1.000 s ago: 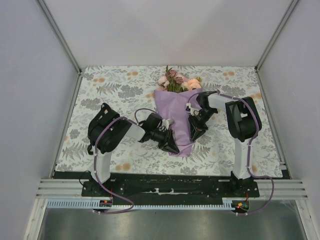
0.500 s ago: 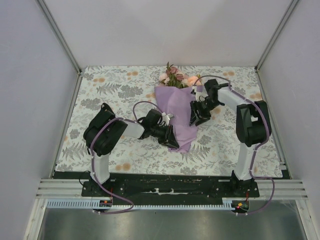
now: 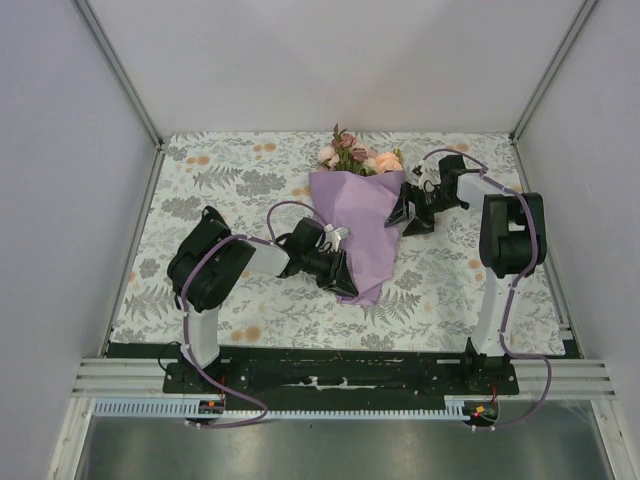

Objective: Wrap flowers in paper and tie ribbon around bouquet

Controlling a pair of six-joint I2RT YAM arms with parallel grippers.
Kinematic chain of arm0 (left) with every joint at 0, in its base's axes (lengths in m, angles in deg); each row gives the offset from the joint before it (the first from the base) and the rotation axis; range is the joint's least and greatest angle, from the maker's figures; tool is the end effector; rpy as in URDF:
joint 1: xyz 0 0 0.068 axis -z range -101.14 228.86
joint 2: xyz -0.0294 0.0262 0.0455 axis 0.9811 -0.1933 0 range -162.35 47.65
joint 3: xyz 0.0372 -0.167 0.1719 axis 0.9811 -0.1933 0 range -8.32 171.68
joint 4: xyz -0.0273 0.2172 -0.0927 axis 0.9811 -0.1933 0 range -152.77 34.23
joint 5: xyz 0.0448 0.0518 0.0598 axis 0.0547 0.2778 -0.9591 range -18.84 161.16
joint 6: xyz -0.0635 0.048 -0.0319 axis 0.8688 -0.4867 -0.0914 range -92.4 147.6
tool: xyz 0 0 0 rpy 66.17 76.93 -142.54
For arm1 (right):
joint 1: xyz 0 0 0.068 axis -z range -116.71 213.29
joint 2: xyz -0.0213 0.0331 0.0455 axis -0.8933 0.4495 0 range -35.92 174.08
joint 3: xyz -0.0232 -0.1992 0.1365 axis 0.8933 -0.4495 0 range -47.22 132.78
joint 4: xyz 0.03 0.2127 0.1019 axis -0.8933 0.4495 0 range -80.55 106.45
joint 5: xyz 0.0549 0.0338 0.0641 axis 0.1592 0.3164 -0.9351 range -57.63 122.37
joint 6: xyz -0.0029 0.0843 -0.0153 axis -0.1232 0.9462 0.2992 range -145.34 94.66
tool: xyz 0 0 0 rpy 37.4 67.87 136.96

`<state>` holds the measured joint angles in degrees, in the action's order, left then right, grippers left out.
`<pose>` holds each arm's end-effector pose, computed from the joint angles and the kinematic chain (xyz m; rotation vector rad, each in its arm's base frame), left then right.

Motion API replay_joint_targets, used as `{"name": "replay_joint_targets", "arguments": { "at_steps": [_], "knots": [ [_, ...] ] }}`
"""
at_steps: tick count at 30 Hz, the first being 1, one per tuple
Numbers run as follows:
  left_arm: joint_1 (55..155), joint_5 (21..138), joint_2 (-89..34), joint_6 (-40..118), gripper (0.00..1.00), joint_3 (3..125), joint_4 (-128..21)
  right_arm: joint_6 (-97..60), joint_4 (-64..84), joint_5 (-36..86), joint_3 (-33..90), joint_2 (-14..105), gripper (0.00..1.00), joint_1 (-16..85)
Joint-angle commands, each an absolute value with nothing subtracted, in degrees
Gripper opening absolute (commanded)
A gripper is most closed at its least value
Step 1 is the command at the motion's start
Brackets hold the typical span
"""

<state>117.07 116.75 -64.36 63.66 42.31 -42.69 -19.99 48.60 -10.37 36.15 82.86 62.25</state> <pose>0.2412 -0.2587 0.0704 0.4713 2.6264 -1.4885 0.3792 0.0582 0.1143 -0.0418 2.7238 1.0835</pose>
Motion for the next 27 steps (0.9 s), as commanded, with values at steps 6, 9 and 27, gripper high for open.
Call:
{"name": "replay_joint_targets", "arguments": {
  "at_steps": [6,9,27],
  "knots": [
    [116.6,112.3,-66.5,58.5,0.31,42.5,-46.5,-11.6,40.7,-15.2,40.3,90.4,0.77,61.7],
    [116.6,112.5,-66.4,58.3,0.31,42.5,-46.6,-9.3,40.5,-16.3,41.5,93.1,0.71,61.4],
    [112.7,116.7,-52.3,48.2,0.52,50.8,-58.3,-5.5,36.3,-20.4,41.4,93.1,0.0,61.6]
  ]
}}
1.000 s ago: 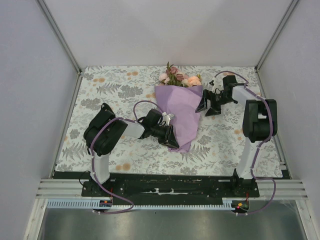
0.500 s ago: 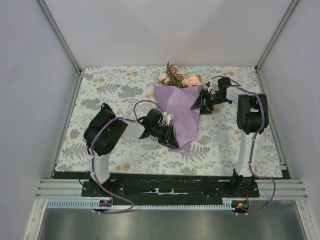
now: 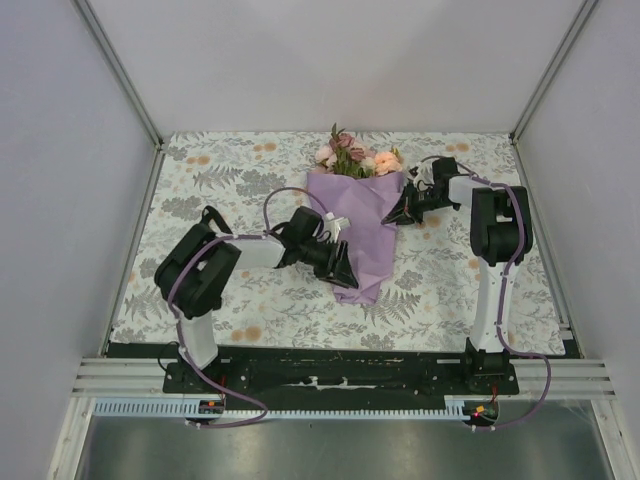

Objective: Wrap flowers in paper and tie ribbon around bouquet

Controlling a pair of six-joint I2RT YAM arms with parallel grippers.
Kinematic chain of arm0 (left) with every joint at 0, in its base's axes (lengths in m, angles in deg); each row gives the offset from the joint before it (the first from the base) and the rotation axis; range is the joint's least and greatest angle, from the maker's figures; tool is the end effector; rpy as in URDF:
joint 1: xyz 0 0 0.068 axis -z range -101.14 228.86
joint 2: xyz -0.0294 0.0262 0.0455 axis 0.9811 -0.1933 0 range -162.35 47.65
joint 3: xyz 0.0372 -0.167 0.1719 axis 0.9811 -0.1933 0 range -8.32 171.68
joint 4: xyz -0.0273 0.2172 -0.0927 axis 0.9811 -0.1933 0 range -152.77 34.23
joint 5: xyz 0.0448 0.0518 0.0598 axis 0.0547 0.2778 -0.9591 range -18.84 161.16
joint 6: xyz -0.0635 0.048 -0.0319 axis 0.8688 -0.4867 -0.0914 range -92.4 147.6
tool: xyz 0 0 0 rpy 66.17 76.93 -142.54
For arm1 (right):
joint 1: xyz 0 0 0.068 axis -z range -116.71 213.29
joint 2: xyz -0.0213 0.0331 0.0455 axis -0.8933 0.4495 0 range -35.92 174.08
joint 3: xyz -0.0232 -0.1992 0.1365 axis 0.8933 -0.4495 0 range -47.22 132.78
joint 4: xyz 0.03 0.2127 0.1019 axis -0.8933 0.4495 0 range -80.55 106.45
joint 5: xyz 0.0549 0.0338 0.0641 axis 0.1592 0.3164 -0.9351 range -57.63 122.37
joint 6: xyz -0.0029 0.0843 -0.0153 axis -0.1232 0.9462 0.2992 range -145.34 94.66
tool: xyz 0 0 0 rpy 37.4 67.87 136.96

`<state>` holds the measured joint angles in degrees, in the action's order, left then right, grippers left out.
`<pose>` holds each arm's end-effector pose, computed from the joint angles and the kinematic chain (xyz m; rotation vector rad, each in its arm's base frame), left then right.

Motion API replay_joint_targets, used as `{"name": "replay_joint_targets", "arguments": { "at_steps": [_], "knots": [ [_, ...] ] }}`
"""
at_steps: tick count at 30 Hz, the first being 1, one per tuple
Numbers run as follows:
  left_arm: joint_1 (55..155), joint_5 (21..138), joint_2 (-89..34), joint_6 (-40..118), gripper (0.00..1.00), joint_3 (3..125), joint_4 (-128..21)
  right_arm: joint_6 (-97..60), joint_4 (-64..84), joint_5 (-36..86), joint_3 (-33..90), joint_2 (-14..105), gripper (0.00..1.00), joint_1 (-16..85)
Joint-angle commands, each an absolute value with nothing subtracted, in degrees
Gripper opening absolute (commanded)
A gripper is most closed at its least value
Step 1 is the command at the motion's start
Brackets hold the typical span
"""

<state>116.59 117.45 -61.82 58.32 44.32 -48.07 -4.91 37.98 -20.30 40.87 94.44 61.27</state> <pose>0.2438 -0.2578 0.0864 0.5748 2.5805 -1.4699 0.4105 0.0747 0.0744 0.2068 2.6738 1.3857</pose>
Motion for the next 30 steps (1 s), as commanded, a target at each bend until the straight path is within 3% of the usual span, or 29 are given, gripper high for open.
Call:
{"name": "replay_joint_targets", "arguments": {
  "at_steps": [1,5,11,17,30],
  "knots": [
    [110.5,116.6,-50.5,45.6,0.57,53.5,-63.4,-5.7,36.1,-20.4,41.2,92.3,0.0,61.5],
    [99.0,111.9,-45.6,29.9,0.68,62.5,-85.2,-6.0,34.8,-19.1,39.6,88.7,0.0,62.3],
    [82.8,100.1,-43.8,-5.1,0.69,66.2,-105.2,-6.5,34.8,-18.7,38.5,85.5,0.0,62.9],
    [80.2,86.8,-45.6,-20.7,0.67,62.2,-100.5,-6.7,35.7,-18.1,38.5,84.5,0.0,64.7],
    [80.4,85.8,-59.0,-42.1,0.68,63.0,-98.6,-8.2,38.9,-16.9,41.1,86.7,0.0,65.4]
  ]
}}
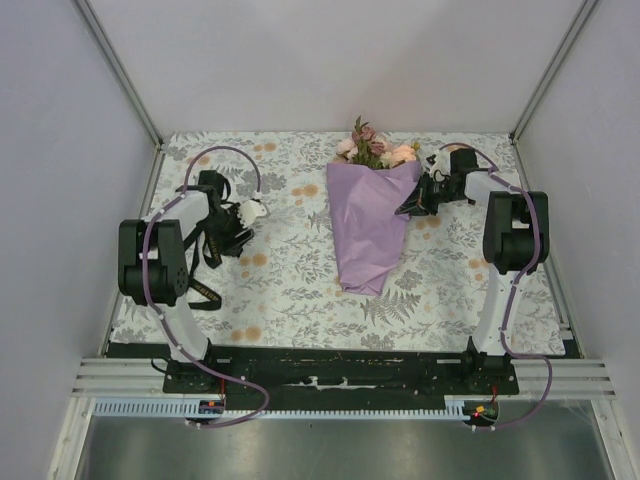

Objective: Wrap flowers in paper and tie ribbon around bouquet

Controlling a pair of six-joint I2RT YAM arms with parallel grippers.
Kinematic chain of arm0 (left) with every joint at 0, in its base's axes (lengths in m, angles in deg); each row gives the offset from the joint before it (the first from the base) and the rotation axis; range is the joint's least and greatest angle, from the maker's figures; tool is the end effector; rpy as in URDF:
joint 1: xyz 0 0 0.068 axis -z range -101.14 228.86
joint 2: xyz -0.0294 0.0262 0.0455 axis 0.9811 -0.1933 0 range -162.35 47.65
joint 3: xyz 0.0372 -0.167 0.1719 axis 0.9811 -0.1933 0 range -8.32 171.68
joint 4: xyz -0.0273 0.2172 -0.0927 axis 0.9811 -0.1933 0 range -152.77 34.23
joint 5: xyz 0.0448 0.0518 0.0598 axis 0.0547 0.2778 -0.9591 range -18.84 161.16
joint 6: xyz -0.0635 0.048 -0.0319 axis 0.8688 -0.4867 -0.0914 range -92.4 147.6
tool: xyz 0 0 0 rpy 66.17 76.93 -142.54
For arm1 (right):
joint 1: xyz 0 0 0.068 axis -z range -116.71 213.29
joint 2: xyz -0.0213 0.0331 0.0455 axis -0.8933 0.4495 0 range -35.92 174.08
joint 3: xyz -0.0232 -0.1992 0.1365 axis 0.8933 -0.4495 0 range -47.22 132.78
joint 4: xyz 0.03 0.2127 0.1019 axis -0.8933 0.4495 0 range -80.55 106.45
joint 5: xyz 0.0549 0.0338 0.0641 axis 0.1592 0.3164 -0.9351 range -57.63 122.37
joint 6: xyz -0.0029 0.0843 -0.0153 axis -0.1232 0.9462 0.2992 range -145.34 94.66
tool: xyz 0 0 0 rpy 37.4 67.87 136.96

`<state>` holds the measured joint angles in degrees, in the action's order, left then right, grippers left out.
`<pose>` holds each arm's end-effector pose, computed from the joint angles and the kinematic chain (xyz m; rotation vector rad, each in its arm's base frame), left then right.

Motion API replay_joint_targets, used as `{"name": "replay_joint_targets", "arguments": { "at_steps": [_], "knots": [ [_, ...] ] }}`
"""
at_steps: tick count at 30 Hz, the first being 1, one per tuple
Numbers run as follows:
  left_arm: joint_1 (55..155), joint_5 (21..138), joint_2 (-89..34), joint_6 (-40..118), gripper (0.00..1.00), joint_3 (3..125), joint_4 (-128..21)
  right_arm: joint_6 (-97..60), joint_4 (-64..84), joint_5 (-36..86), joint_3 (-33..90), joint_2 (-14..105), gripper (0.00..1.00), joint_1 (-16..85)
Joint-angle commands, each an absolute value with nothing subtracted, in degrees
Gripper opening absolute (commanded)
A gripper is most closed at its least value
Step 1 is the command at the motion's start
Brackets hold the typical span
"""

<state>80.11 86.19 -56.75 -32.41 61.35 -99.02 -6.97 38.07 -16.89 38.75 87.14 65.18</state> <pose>0.3227 -0.0267 0.1192 1.4737 2.4116 -0.1787 0.4106 0.0438 0.1116 0.2033 2.5852 1.2507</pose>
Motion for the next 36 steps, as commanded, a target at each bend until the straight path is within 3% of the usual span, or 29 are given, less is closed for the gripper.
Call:
{"name": "replay_joint_targets", "arguments": {
  "at_steps": [1,5,9,13,20,25,29,36],
  "knots": [
    [80.4,85.9,-59.9,-42.3,0.68,63.0,-98.4,-8.3,39.0,-17.0,41.3,86.6,0.0,65.4],
    [80.5,88.8,-62.7,-42.0,0.56,63.2,-97.7,-8.3,39.1,-17.7,41.6,86.2,0.0,65.4],
    [81.6,93.1,-61.5,-46.6,0.22,62.9,-103.6,-7.7,38.8,-19.3,42.5,86.0,0.0,65.4],
    [84.7,98.1,-54.8,-48.6,0.02,59.0,-109.1,-4.4,36.3,-21.1,43.3,86.6,0.0,65.4],
    [102.8,107.3,-42.9,-40.6,0.02,51.7,-110.8,3.6,28.4,-22.6,43.6,88.2,0.0,65.4],
    [121.4,116.0,-42.2,-19.7,0.02,55.9,-97.4,4.9,26.5,-22.4,43.7,88.9,0.0,65.3],
    [134.3,119.8,-50.3,-5.0,0.02,67.1,-80.9,4.5,25.9,-22.5,43.2,88.9,0.0,65.3],
    [141.3,129.1,-68.7,12.7,0.02,97.7,-64.7,5.5,23.2,-23.7,40.7,88.6,0.0,65.3]
  ]
}}
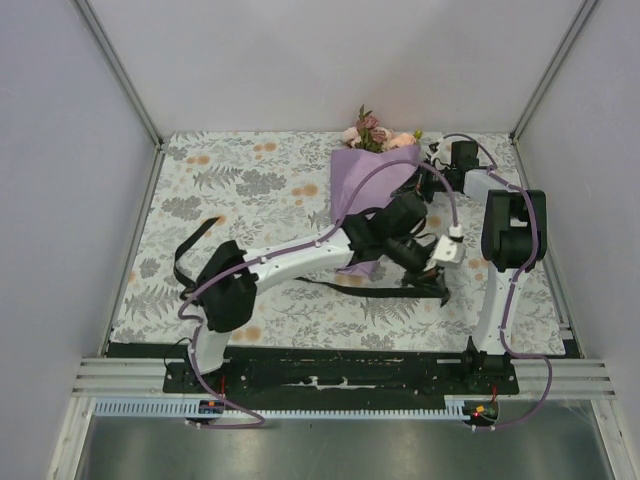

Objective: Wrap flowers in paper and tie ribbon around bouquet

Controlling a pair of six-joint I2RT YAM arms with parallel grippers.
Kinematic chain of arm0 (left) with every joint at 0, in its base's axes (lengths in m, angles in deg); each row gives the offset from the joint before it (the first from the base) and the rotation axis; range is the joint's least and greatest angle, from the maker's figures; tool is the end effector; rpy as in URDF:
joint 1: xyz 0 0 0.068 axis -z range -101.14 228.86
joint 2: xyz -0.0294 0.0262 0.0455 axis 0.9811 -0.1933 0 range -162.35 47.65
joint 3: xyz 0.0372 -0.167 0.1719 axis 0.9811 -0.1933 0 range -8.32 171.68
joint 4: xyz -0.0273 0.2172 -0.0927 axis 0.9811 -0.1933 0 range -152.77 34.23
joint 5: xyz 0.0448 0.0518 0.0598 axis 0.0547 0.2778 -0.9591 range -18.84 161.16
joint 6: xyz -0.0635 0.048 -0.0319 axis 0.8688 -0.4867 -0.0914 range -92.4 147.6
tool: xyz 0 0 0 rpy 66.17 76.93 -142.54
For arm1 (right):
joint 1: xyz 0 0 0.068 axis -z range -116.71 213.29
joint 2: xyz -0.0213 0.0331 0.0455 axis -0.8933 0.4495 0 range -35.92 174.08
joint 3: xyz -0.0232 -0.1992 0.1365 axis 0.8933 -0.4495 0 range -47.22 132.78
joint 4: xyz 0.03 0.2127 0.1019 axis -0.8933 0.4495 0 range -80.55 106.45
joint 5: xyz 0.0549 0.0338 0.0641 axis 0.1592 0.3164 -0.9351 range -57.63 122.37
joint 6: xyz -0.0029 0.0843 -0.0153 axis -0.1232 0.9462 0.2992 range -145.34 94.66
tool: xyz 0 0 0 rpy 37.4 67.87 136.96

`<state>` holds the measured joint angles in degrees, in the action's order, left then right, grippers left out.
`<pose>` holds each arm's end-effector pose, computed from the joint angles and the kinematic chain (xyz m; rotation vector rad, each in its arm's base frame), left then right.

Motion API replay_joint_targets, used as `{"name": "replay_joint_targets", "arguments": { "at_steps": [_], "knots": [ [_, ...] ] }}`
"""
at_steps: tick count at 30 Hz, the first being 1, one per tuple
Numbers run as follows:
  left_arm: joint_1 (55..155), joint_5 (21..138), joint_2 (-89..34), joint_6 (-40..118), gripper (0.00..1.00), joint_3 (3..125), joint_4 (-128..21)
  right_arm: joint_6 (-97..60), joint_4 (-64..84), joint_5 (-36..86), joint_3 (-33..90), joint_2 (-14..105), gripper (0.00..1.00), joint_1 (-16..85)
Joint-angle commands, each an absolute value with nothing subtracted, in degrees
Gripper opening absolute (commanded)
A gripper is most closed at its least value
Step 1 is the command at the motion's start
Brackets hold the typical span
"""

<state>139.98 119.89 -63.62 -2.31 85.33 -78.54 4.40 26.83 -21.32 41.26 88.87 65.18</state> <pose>0.1560 -0.4007 0.2407 1.9194 1.2303 -1.2506 0.4373 0.0465 0.1273 0.2724 2.4311 1.3762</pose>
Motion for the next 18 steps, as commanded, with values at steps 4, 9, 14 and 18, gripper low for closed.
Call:
{"name": "replay_joint_targets", "arguments": {
  "at_steps": [4,9,14,18],
  "knots": [
    [141.9,128.8,-71.0,16.2,0.23,100.3,-60.4,5.4,22.9,-23.9,40.4,88.8,0.0,65.3],
    [137.3,121.6,-62.2,11.5,0.89,94.5,-72.8,4.9,22.7,-24.2,40.6,88.9,0.0,65.3],
    [125.0,117.5,-50.7,9.6,0.85,82.9,-84.3,4.9,22.5,-24.8,40.3,89.0,0.0,65.3],
    [116.9,111.6,-45.5,0.1,0.69,72.8,-92.6,5.1,22.5,-25.1,40.4,88.9,0.0,65.3]
  ]
}}
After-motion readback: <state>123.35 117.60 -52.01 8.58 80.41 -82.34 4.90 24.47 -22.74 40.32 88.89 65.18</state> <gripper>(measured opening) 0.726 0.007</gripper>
